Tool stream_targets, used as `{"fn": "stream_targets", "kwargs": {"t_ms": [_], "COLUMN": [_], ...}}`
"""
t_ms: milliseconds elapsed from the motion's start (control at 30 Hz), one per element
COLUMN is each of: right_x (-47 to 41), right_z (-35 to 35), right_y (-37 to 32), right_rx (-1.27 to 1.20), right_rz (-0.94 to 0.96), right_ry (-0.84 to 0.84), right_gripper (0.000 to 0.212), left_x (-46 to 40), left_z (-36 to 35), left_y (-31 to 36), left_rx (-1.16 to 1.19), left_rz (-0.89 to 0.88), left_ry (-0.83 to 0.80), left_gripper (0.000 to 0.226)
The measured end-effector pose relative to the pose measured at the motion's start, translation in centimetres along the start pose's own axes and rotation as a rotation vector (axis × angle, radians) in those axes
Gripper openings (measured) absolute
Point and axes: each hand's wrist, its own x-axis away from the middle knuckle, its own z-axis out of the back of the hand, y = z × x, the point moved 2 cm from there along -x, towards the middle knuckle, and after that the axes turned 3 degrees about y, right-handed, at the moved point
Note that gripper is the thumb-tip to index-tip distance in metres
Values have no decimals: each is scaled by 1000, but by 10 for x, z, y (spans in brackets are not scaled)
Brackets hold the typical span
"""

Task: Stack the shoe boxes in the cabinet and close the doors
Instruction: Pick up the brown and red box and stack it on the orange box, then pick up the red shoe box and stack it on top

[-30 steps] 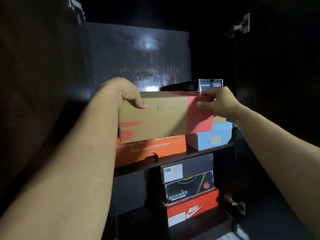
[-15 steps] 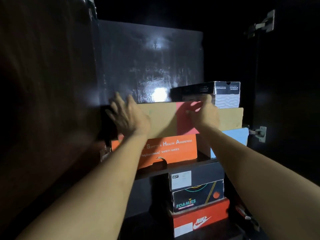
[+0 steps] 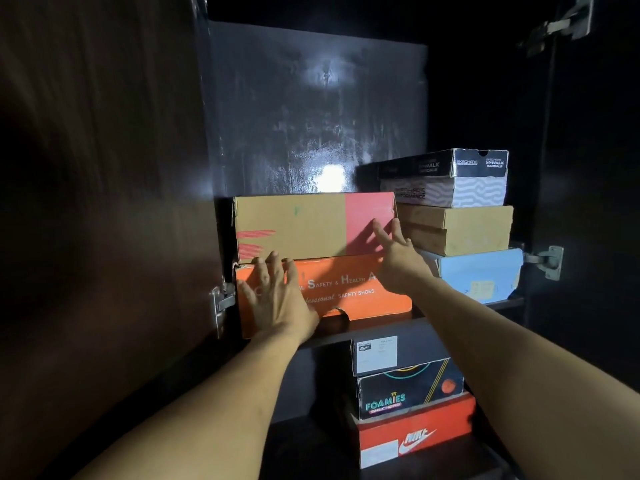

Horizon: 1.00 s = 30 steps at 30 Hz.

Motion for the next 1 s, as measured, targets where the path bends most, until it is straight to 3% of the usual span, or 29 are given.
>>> {"fn": "stream_targets", "kwargs": {"t_ms": [200,333,433,567,633,700,767,900,1000], "right_x": [-3,5,22,47,65,88,112,167,217], "right_z": [0,6,21,51,72,94,116,152,178], "right_y": [-3,0,6,30,46,69,94,149,190], "right_rx": [63,40,49,142,142,162,223,290,301], "right_rz": [-65,-42,-3,12,-53,-122,-180,-330,-476], "right_ry": [-135,-109,-68,-83,-133,-153,-178,-231,-240], "right_gripper": [88,81,66,44,41,52,58,60,65], "left_x": [-4,-1,4,16,22,36,49,82,117], "left_z": [1,3,-1,-4,-8,-10,-13,-13,-15], "left_y": [1,6,20,62,88,118,153,225,278], "left_rx": [19,19,41,158,254,404,470,403,380], "left_rz": [-2,1,-38,-165,-204,-222,-277,-471,-615], "left_ry": [25,2,13,7,-143,-422,-569,-739,-900], "left_gripper": [92,90,90,65,54,38,24,66,77]}}
